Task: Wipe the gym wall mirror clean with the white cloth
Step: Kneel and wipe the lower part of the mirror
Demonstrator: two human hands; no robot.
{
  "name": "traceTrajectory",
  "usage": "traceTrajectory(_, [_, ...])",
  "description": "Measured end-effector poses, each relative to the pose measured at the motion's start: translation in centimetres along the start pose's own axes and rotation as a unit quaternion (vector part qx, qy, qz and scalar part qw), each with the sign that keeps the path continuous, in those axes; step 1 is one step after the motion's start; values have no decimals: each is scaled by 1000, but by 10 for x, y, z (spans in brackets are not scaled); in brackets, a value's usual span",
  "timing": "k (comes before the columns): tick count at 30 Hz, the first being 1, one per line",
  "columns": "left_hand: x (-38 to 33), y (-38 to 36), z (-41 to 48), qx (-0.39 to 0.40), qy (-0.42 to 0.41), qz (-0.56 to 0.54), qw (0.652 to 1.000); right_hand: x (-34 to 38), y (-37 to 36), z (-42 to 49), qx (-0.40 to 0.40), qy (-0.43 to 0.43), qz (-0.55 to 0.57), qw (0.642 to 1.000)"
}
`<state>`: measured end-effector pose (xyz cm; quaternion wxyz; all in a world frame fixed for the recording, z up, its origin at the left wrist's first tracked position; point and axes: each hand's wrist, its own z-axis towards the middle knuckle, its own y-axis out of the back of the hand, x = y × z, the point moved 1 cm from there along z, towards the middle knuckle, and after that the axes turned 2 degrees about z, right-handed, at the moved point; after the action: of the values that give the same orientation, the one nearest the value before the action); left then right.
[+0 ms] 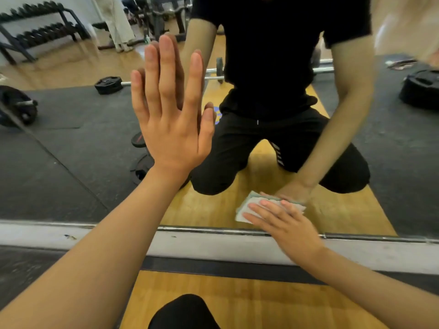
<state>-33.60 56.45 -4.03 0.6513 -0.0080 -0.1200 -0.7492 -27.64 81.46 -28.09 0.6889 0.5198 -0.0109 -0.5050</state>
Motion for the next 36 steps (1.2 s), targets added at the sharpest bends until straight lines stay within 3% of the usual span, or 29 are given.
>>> traceTrajectory(5, [5, -3, -2, -10, -16, 18, 1000, 34, -19, 30, -8, 30, -10, 999])
traceTrajectory(8, [6, -4, -3, -20, -10, 21, 1000, -6, -22, -27, 81, 82, -31, 993])
traceTrajectory(12, [5, -3, -5, -21, -5, 29, 999, -66, -9, -120, 157, 39, -42, 986])
traceTrajectory(15, [3, -3, -5, -18, -10, 26, 999, -78, 5, -116, 88, -15, -19, 996])
traceTrajectory(18, [5, -3, -5, -24, -17, 26, 999, -71, 46, -27, -53, -88, 31, 994])
traceTrajectory(20, [5, -4, -5, -30, -21, 18, 999, -75, 73, 39, -166, -181, 34, 969])
traceTrajectory(22, [4, -4, -4, -33, -21, 16, 999, -74, 80, 66, -221, -239, 44, 944])
traceTrajectory(24, [5, -5, -5, -31, -22, 15, 999, -58, 60, 47, -215, -264, 63, 938])
traceTrajectory(27, [5, -6, -6, -33, -25, 20, 999, -8, 8, -29, -108, -326, 126, 931])
traceTrajectory(30, [6, -7, -7, -38, -21, 16, 999, 33, -8, -57, -40, -437, 227, 869])
traceTrajectory(33, [7, -6, -8, -36, -15, 17, 999, 22, 24, 8, -139, -526, 266, 796])
traceTrajectory(36, [7, -6, -8, -34, -14, 9, 999, -23, 73, 93, -270, -494, 230, 794])
